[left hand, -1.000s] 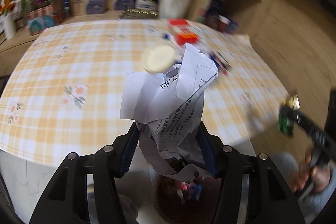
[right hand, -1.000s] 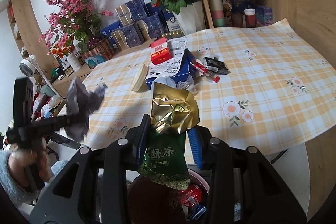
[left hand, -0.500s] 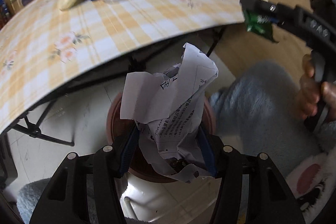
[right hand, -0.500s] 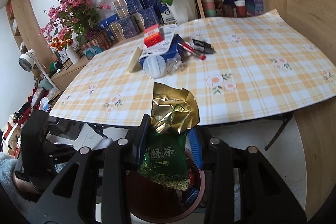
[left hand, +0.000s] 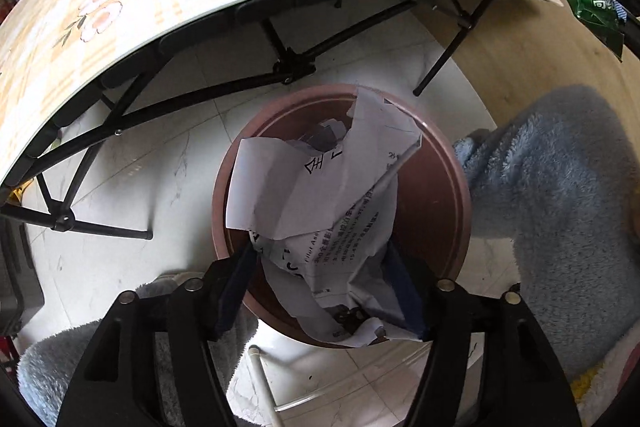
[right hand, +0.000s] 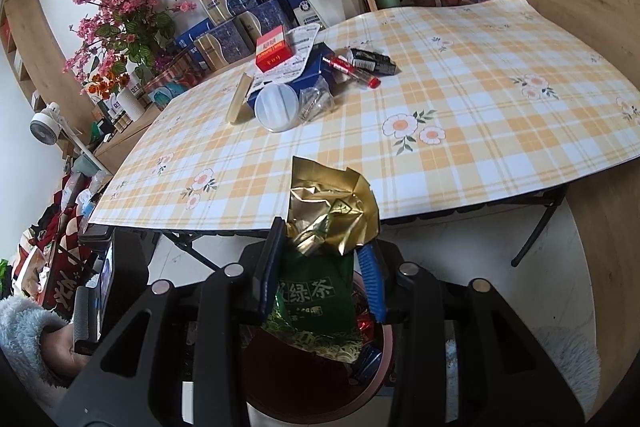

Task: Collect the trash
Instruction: 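Open both grippers to drop the paper and tea packet into the bin, then move both grippers back over the table toward the round lids, then grasp the clear round plastic lid with the right gripper, then grasp the cream round lid with the left gripper while the right gripper holds the clear lid, then carry both lids over the bin and open both grippers to drop them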

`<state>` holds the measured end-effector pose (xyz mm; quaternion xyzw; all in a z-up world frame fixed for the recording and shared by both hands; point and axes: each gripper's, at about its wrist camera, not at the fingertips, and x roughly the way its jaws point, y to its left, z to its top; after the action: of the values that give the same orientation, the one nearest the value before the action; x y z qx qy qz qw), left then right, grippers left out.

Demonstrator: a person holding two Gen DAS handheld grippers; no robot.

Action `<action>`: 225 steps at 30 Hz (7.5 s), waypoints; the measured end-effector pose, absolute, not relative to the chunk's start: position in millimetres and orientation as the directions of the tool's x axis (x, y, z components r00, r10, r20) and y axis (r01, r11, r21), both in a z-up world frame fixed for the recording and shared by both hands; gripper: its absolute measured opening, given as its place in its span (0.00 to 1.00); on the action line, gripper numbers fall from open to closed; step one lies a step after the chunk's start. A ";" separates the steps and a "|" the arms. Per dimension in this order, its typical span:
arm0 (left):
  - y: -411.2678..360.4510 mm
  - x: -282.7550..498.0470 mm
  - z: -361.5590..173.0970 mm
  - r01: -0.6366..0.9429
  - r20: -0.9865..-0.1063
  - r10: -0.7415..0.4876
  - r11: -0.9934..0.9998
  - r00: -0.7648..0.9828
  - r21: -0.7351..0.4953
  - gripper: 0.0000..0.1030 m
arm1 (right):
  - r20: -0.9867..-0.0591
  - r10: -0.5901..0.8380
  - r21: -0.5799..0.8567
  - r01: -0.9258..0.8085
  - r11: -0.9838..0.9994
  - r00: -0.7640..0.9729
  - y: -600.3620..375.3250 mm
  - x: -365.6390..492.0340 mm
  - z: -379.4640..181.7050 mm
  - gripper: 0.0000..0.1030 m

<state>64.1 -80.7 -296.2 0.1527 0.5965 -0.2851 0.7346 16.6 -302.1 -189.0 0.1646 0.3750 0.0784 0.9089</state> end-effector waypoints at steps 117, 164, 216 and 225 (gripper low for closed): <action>68.0 127.2 -165.9 0.174 -0.473 -0.203 0.979 0.857 -0.105 0.94 | -0.621 0.233 0.201 -0.135 0.970 0.748 -244.4 128.0 -177.9 0.95; 49.3 152.0 -198.2 0.194 -0.576 -0.213 0.976 0.789 -0.095 0.94 | -0.617 0.078 0.083 -0.034 0.996 0.783 -230.3 201.8 -180.1 0.64; -26.3 258.5 -167.0 0.442 -0.703 -0.574 0.806 0.420 -0.394 0.84 | -0.566 0.147 0.213 -0.028 0.977 0.811 -271.9 123.6 -156.5 0.64; -31.2 146.4 -155.7 0.533 -0.700 -0.584 0.777 0.411 -0.335 0.84 | -0.534 0.164 0.220 -0.051 0.974 0.829 -270.2 59.8 -137.6 0.64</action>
<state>146.4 -31.2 -155.7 -0.0296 0.4290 -0.3327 0.8393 59.8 -270.2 -137.6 0.0983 0.2866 0.0566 0.9513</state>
